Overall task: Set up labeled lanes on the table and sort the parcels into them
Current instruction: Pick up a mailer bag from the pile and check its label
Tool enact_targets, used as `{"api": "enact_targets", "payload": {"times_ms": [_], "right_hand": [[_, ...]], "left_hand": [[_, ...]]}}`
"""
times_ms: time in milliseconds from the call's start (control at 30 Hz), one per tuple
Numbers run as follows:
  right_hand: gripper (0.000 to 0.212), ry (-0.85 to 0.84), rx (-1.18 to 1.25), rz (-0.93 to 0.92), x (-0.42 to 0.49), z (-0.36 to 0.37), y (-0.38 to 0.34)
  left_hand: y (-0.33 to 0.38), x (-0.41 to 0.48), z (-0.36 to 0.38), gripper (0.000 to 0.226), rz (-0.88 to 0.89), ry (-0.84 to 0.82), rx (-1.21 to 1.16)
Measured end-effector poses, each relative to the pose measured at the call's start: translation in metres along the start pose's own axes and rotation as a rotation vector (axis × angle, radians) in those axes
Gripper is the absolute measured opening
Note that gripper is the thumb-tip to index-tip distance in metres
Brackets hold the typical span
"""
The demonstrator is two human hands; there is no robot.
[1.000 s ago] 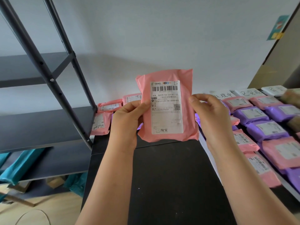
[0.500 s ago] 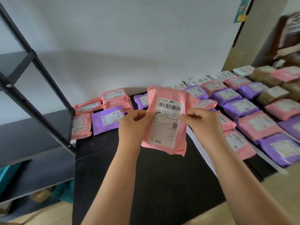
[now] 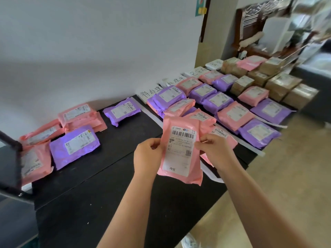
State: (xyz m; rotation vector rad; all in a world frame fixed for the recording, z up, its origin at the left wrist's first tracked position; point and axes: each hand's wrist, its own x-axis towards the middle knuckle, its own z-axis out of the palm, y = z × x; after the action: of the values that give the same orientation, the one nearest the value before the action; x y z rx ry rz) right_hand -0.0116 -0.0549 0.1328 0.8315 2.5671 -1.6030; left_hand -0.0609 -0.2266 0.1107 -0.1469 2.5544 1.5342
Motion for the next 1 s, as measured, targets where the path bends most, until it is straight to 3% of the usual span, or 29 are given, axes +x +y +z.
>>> {"api": "enact_targets", "payload": {"times_ms": [133,367,600,733,1000], "right_hand": [[0.008,0.013,0.112,0.075,0.016,-0.019,0.019],[0.015,-0.034,0.310,0.169,0.086,-0.062,0.045],[0.018,-0.051,0.426,0.236,0.169,-0.109,0.075],[0.025,-0.059,0.486,0.374,0.216,-0.110,0.081],[0.016,-0.123,0.599,0.419,0.271,-0.070,0.071]], "left_hand": [[0.005,0.001,0.033,0.024,0.008,-0.007,0.041],[0.023,0.032,0.105,0.037,-0.035,0.157,0.149],[0.048,0.057,0.183,0.043,-0.088,0.200,0.182],[0.052,0.067,0.208,0.040,-0.156,0.221,0.170],[0.054,0.111,0.224,0.034,-0.223,0.196,0.056]]}}
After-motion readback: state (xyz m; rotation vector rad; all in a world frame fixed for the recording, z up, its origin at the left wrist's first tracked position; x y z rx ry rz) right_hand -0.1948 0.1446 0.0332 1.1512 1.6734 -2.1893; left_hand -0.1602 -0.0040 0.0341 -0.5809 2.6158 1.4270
